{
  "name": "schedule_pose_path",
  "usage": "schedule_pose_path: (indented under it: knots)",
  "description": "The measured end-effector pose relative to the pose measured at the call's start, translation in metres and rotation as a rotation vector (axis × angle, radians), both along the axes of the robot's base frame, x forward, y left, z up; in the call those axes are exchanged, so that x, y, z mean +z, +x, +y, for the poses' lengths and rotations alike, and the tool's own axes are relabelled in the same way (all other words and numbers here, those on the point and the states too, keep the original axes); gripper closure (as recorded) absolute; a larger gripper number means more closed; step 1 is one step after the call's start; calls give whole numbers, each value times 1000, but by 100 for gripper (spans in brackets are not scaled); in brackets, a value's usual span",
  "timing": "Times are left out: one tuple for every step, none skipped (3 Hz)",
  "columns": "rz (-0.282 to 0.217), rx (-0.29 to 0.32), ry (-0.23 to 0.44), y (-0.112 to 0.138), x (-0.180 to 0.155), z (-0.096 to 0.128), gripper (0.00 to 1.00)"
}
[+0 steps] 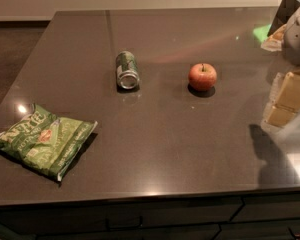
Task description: Place green can upright
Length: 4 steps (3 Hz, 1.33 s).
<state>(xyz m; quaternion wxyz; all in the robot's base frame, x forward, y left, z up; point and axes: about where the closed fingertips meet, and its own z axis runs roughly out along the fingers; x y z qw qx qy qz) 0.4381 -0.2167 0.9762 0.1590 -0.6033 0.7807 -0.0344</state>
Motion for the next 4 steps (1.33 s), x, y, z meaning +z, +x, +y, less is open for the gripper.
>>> schedule_pose_path:
  knots:
    - [0,0,0,0,0,0,0]
    - [-6,-17,-8,5,3,3,0]
    - [-17,-44,-11,31,-2,22,0]
    - [-28,-106,16,65,-9,52,0]
